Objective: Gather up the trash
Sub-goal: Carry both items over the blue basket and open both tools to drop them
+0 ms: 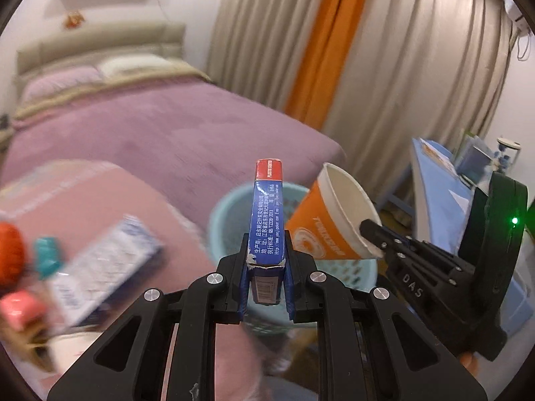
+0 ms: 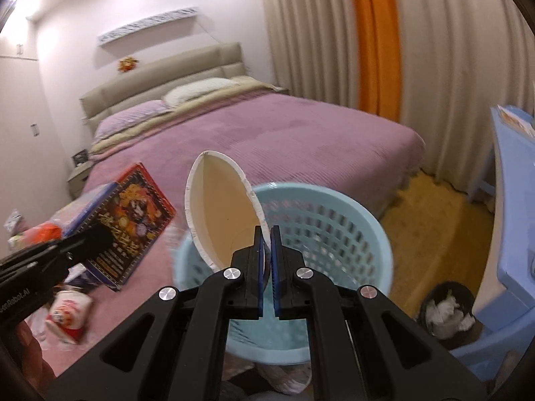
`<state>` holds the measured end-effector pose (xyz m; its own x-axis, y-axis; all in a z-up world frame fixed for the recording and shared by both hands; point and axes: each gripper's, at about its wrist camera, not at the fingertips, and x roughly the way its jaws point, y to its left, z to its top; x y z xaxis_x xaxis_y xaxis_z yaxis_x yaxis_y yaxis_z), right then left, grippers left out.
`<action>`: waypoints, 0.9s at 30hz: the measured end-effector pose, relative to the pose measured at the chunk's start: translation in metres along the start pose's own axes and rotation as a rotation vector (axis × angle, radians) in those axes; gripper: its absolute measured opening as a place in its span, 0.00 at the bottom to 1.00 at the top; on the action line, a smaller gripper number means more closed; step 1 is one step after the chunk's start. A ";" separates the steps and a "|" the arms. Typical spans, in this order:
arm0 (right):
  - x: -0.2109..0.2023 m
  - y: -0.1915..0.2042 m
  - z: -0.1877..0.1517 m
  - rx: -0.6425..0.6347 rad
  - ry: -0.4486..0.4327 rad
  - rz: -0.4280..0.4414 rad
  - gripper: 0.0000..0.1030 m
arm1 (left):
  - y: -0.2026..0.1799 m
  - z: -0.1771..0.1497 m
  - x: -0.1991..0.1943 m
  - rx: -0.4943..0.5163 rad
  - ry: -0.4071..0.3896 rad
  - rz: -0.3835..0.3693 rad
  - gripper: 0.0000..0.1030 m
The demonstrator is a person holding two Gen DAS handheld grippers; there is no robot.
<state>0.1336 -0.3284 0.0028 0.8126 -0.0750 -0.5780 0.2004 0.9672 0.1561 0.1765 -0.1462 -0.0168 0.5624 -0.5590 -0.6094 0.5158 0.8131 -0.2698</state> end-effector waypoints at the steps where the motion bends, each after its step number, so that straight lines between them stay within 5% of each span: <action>1: 0.006 -0.006 -0.003 0.011 0.016 -0.010 0.03 | 0.002 -0.001 0.013 -0.024 0.031 -0.038 0.15; 5: 0.023 -0.022 -0.017 0.028 0.075 -0.029 0.03 | 0.002 -0.012 0.042 -0.076 0.098 -0.099 0.15; 11: 0.037 -0.038 -0.028 0.062 0.143 -0.012 0.04 | -0.006 -0.021 0.060 -0.056 0.141 -0.054 0.17; 12: 0.038 -0.038 -0.029 0.064 0.150 -0.007 0.04 | -0.007 -0.022 0.062 -0.053 0.143 -0.050 0.21; 14: 0.040 -0.038 -0.028 0.069 0.161 0.000 0.09 | -0.011 -0.024 0.063 -0.054 0.144 -0.045 0.47; 15: 0.040 -0.038 -0.030 0.071 0.167 0.003 0.12 | -0.010 -0.026 0.061 -0.056 0.135 -0.030 0.52; 22: 0.029 -0.044 -0.028 0.104 0.143 0.031 0.46 | -0.004 -0.025 0.034 -0.059 0.091 -0.031 0.65; 27: 0.011 -0.024 -0.021 0.066 0.103 0.061 0.46 | -0.001 -0.026 -0.001 -0.047 0.021 -0.029 0.68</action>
<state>0.1260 -0.3477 -0.0238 0.7646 0.0117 -0.6444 0.1910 0.9508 0.2438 0.1589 -0.1423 -0.0350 0.5337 -0.5797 -0.6157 0.5007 0.8033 -0.3223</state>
